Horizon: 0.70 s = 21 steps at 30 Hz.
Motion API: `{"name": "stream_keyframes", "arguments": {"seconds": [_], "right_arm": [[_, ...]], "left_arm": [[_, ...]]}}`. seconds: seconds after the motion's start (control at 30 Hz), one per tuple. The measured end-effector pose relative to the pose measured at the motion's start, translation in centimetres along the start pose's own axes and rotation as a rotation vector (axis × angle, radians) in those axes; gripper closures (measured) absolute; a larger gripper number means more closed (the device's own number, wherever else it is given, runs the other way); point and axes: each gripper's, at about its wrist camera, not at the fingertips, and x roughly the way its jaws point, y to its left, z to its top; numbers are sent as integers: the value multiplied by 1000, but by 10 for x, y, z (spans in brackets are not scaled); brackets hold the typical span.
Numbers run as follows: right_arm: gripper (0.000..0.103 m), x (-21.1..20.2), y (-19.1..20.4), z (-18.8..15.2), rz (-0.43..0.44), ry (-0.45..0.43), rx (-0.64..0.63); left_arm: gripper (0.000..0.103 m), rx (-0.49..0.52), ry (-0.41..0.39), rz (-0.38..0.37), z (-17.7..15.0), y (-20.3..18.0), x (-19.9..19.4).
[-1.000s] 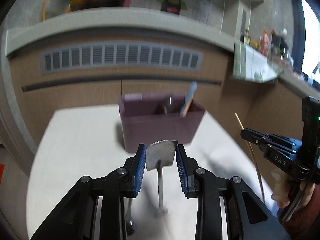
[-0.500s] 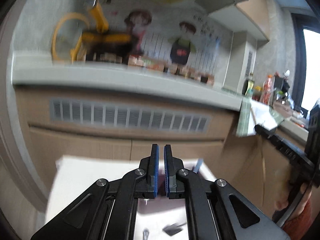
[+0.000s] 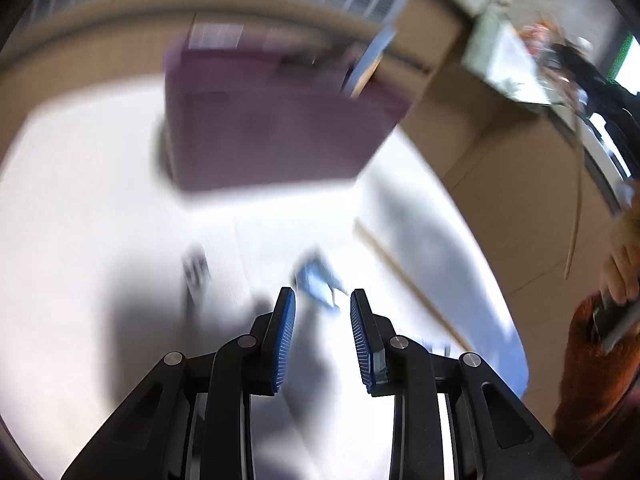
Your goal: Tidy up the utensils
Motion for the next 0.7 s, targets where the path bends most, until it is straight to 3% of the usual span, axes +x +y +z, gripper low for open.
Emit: {"name": "stream_keyframes", "arguments": {"seconds": [0.1, 0.27, 0.43, 0.6, 0.7], "right_arm": [[99, -2, -11, -18, -31, 26, 8], [99, -3, -34, -48, -95, 60, 54], [99, 5, -57, -66, -121, 100, 127], [99, 7, -65, -76, -122, 121, 145], [99, 6, -67, -78, -109, 116, 159]], "left_arm": [[73, -106, 55, -28, -16, 0, 16], [72, -80, -4, 49, -13, -23, 27], [72, 229, -45, 285, -15, -80, 56], [72, 444, -70, 364, -48, -94, 50], [72, 423, -71, 361, -53, -71, 37]]}}
